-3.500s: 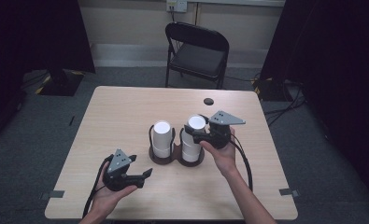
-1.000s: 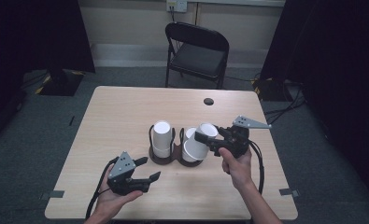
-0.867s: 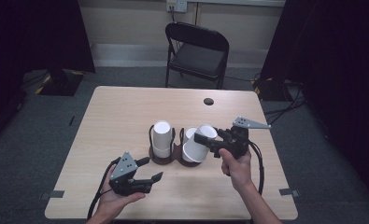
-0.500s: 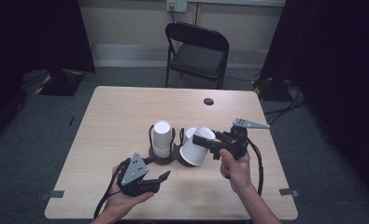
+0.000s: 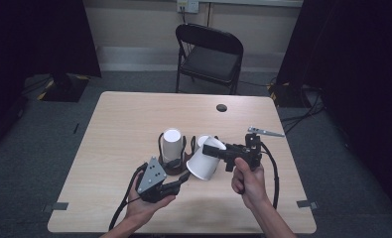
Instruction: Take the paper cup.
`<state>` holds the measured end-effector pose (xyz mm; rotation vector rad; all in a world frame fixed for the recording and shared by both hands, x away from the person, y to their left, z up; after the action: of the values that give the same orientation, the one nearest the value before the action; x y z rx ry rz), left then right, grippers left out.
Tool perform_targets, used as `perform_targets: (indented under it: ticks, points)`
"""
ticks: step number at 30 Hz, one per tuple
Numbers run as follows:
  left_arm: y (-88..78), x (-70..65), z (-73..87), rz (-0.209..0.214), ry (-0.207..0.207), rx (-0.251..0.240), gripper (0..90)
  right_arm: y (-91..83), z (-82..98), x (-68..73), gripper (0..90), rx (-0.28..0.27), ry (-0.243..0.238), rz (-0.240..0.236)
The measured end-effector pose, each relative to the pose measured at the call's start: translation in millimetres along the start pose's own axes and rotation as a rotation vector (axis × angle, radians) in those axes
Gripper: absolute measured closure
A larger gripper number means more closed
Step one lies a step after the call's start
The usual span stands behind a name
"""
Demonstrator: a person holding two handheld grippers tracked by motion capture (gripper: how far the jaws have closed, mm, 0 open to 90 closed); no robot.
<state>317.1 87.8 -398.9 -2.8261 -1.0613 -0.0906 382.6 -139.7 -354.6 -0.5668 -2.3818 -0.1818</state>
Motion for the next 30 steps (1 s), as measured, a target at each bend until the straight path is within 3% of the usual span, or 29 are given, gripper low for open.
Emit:
perform_targets:
  ticks: [8,11,16,20,22,26,30]
  points:
    - [-3.7,-5.6,-3.7,-0.027,0.060,-0.032,65.8,11.0,7.3,8.8,33.6,0.028,0.010,-0.035]
    - [-2.6,-6.2,-4.9,-0.035,0.054,-0.048,68.8,14.7,9.6,11.6,33.6,0.037,0.012,-0.046]
    - [-0.9,-7.5,-6.4,-0.049,0.055,-0.071,69.5,19.6,12.6,14.2,33.6,0.043,0.060,-0.063]
    - [-0.5,-4.7,-6.1,-0.069,-0.019,-0.097,68.9,23.6,15.3,15.7,33.6,0.049,0.096,-0.085]
    - [-0.6,-5.5,-5.5,-0.062,0.001,-0.089,70.8,25.3,16.9,15.8,33.5,0.053,0.105,-0.081]
    - [-1.0,-2.1,-4.3,-0.050,-0.013,-0.088,78.3,25.4,16.9,15.0,32.7,0.050,0.099,-0.085]
    - [-1.0,1.0,-4.0,-0.036,-0.060,-0.088,81.3,26.6,18.6,12.6,30.4,0.048,0.094,-0.074]
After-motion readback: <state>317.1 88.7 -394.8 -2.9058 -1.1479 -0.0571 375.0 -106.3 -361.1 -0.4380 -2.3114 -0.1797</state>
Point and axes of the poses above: each handheld gripper's, and its own axes: y roughly forward along the jaws, z roughly out of its underside, x roughly to its left, the point moved 3 cm from there along y, roughly forward along the jaws, and after that the axes turned 9 degrees about -x, right-handed, at the moved point
